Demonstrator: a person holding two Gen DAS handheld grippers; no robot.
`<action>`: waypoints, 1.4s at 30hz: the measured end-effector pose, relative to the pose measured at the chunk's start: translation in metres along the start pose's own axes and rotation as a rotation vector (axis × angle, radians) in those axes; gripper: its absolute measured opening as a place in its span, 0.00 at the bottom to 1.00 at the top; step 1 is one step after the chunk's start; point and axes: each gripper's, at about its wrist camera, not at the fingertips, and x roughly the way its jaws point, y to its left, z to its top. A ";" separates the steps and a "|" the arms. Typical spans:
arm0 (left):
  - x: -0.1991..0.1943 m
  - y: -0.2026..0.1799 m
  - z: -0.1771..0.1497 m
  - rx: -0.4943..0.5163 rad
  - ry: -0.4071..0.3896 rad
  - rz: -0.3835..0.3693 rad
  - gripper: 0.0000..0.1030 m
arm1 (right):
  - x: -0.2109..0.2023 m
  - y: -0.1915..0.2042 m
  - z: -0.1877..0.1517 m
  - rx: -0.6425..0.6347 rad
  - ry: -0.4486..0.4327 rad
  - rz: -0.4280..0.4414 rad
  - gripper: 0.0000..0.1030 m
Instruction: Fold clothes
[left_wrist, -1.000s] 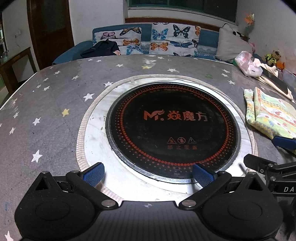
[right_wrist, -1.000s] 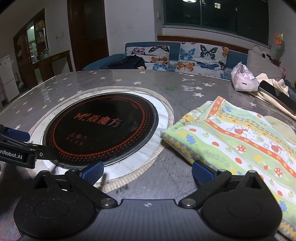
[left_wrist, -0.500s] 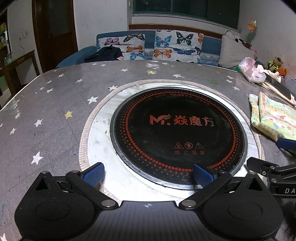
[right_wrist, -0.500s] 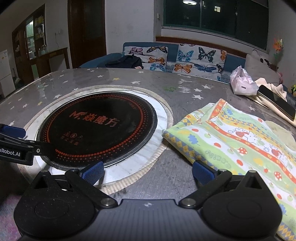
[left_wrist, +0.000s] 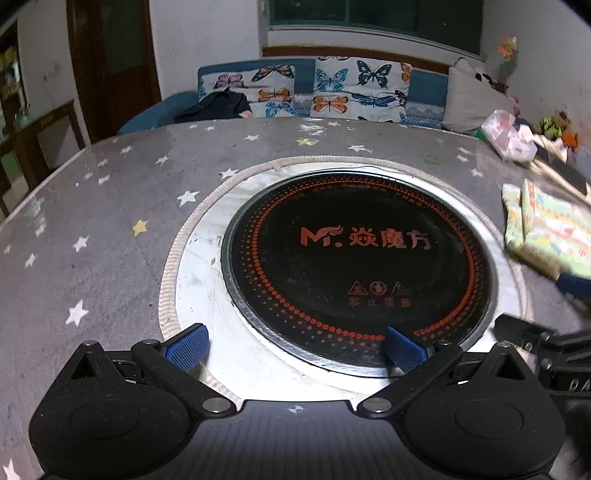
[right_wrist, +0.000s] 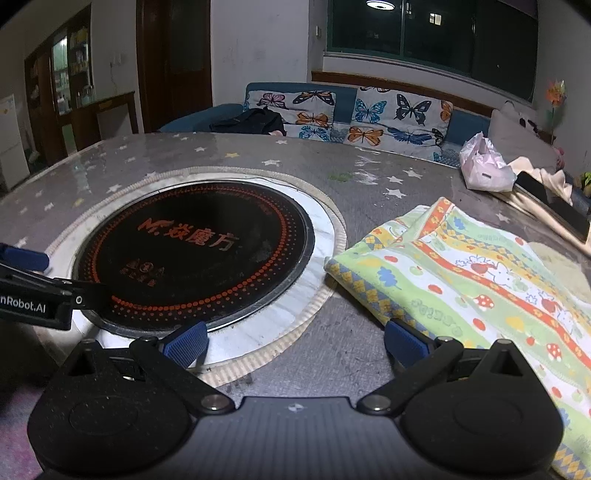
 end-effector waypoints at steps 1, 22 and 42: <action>-0.002 -0.002 0.001 0.001 -0.004 -0.007 1.00 | -0.001 -0.001 0.000 0.003 0.001 0.006 1.00; -0.038 -0.050 0.001 0.101 -0.066 -0.088 1.00 | -0.048 -0.019 -0.015 0.084 0.006 -0.048 1.00; -0.074 -0.109 -0.011 0.221 -0.121 -0.194 1.00 | -0.095 -0.054 -0.039 0.184 -0.020 -0.182 1.00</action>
